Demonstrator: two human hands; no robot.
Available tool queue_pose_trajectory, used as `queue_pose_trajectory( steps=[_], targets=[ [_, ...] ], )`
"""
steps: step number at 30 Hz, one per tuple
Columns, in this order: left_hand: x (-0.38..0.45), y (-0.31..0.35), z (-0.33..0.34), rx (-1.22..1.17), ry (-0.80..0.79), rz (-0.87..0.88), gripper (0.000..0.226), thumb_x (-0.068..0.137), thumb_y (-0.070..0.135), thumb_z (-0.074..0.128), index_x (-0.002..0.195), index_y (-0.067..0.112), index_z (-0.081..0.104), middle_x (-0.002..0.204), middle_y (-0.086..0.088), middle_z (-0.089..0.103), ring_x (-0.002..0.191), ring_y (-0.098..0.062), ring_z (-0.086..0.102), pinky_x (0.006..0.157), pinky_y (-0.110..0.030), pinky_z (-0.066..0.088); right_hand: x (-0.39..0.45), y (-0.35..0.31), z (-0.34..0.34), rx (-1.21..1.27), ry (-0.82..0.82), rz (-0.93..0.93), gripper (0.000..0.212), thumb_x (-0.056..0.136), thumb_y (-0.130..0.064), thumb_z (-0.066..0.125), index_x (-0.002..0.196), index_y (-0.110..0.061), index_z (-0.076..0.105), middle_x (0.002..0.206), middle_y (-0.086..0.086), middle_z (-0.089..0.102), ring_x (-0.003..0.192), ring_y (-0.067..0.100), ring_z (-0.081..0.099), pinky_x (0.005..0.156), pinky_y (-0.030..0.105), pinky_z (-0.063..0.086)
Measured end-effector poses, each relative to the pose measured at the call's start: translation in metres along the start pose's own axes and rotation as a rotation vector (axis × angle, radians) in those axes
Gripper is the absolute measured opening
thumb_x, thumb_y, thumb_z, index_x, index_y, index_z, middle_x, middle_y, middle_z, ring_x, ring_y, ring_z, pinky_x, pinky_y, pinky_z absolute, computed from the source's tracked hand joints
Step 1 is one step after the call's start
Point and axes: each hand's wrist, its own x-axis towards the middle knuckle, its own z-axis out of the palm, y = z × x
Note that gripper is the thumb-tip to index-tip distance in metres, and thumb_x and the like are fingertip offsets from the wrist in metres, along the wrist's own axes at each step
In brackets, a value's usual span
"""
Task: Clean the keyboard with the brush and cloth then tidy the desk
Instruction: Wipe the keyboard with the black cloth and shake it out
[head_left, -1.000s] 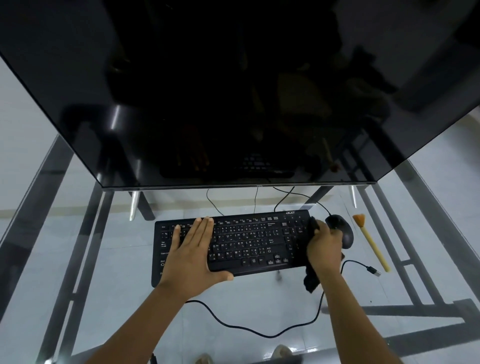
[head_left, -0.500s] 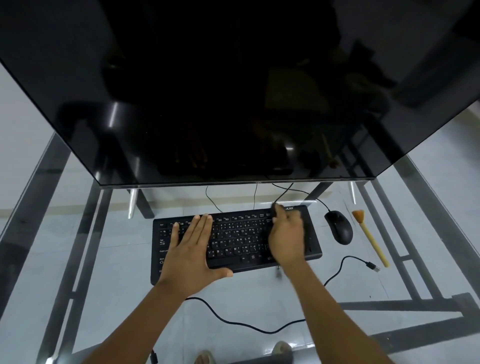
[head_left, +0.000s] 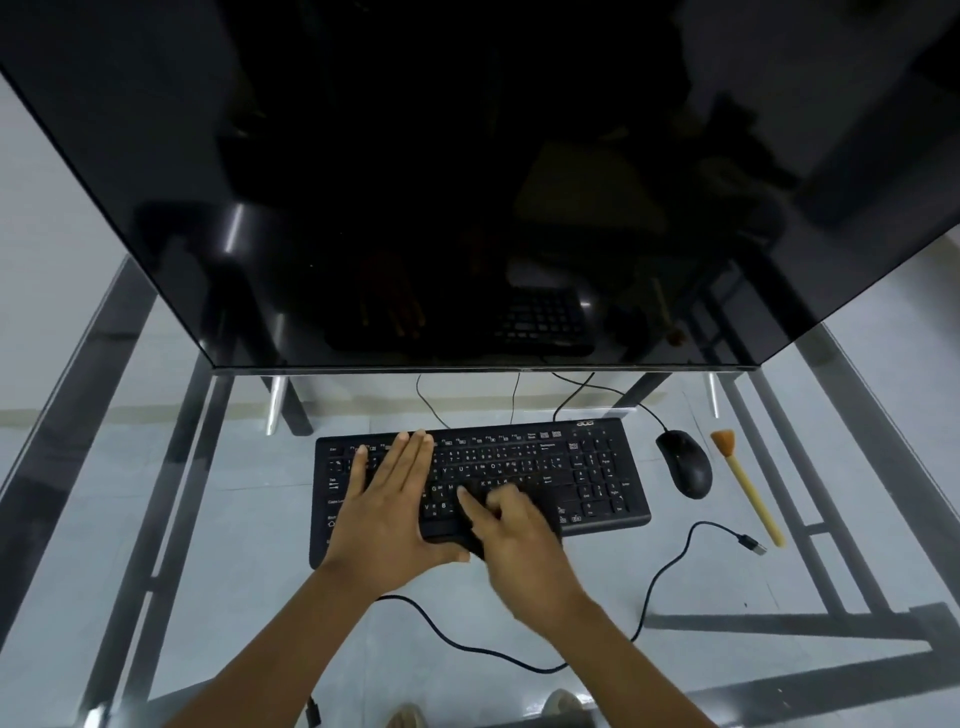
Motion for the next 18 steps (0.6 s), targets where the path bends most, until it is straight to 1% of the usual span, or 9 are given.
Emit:
queue_pose_trajectory(
  steps=[2, 4, 6, 8, 10, 11, 12, 14, 18],
  targets=[
    [0.001, 0.000, 0.000, 0.007, 0.019, 0.008, 0.129, 0.057, 0.094, 0.038, 0.153, 0.013, 0.006, 0.160, 0.002, 0.005, 0.147, -0.013, -0.003, 0.115, -0.048, -0.009, 0.018, 0.007, -0.009, -0.098, 0.041, 0.027, 0.021, 0.097, -0.036, 0.045, 0.111, -0.032, 0.059, 0.095, 0.000, 0.054, 0.082, 0.021, 0.058, 0.071, 0.033, 0.052],
    [0.001, -0.001, -0.001, 0.001, 0.023, 0.004, 0.129, 0.057, 0.093, 0.039, 0.153, 0.016, -0.002, 0.159, 0.005, -0.005, 0.146, -0.011, -0.011, 0.115, -0.046, -0.013, 0.038, 0.017, -0.012, -0.057, 0.126, 0.296, 0.030, 0.096, -0.015, 0.051, 0.123, -0.019, 0.061, 0.106, 0.008, 0.053, 0.083, 0.025, 0.059, 0.078, 0.034, 0.055],
    [0.001, -0.001, -0.001, 0.000, 0.034, 0.000, 0.129, 0.057, 0.092, 0.040, 0.153, 0.015, 0.001, 0.159, 0.005, -0.003, 0.146, -0.010, -0.010, 0.115, -0.047, -0.013, 0.047, 0.003, -0.005, -0.023, 0.119, 0.395, 0.032, 0.093, -0.011, 0.055, 0.124, -0.013, 0.061, 0.108, 0.014, 0.057, 0.081, 0.024, 0.060, 0.079, 0.039, 0.056],
    [0.001, -0.001, -0.001, -0.026, 0.031, 0.003, 0.127, 0.057, 0.090, 0.042, 0.153, 0.013, 0.009, 0.159, 0.002, 0.006, 0.146, -0.011, -0.003, 0.115, -0.047, -0.010, 0.045, -0.023, 0.000, 0.025, -0.014, 0.218, 0.016, 0.090, -0.038, 0.058, 0.098, -0.025, 0.064, 0.095, 0.004, 0.063, 0.076, 0.018, 0.059, 0.074, 0.041, 0.052],
    [0.000, 0.000, -0.001, -0.036, 0.015, 0.012, 0.126, 0.059, 0.089, 0.041, 0.153, 0.014, 0.005, 0.159, 0.003, 0.001, 0.146, -0.010, -0.007, 0.115, -0.048, -0.011, 0.048, -0.027, -0.002, -0.033, -0.064, 0.057, 0.023, 0.088, -0.049, 0.055, 0.086, -0.026, 0.058, 0.087, -0.004, 0.058, 0.078, 0.017, 0.056, 0.070, 0.036, 0.046],
    [0.000, 0.000, -0.002, -0.033, 0.013, 0.013, 0.127, 0.058, 0.090, 0.041, 0.152, 0.015, 0.000, 0.158, 0.005, -0.006, 0.145, -0.009, -0.011, 0.115, -0.048, -0.012, 0.056, -0.023, -0.004, -0.032, -0.061, 0.086, 0.015, 0.091, -0.039, 0.054, 0.096, -0.028, 0.062, 0.092, -0.006, 0.056, 0.082, 0.016, 0.054, 0.071, 0.032, 0.045],
    [0.000, -0.001, -0.002, -0.028, 0.012, 0.009, 0.128, 0.058, 0.091, 0.041, 0.152, 0.016, -0.005, 0.156, 0.008, -0.011, 0.144, -0.008, -0.015, 0.115, -0.048, -0.013, 0.064, -0.015, -0.004, 0.077, -0.038, 0.229, 0.021, 0.093, -0.024, 0.053, 0.111, -0.025, 0.064, 0.101, -0.004, 0.053, 0.086, 0.016, 0.053, 0.076, 0.029, 0.047],
    [0.000, -0.002, -0.002, -0.030, 0.016, -0.002, 0.130, 0.057, 0.092, 0.041, 0.152, 0.017, -0.006, 0.157, 0.008, -0.011, 0.144, -0.008, -0.016, 0.115, -0.048, -0.013, 0.074, -0.009, -0.002, 0.002, 0.071, 0.311, 0.042, 0.090, -0.003, 0.051, 0.130, -0.015, 0.057, 0.113, 0.011, 0.051, 0.094, 0.023, 0.054, 0.084, 0.033, 0.052],
    [-0.003, -0.001, -0.002, -0.052, 0.011, -0.012, 0.129, 0.057, 0.090, 0.040, 0.153, 0.015, -0.003, 0.160, 0.004, -0.002, 0.145, -0.009, -0.013, 0.117, -0.049, -0.009, 0.064, -0.050, 0.010, 0.137, -0.062, 0.179, 0.031, 0.094, -0.017, 0.048, 0.125, -0.016, 0.055, 0.112, 0.006, 0.054, 0.102, 0.024, 0.054, 0.088, 0.037, 0.048]
  ],
)
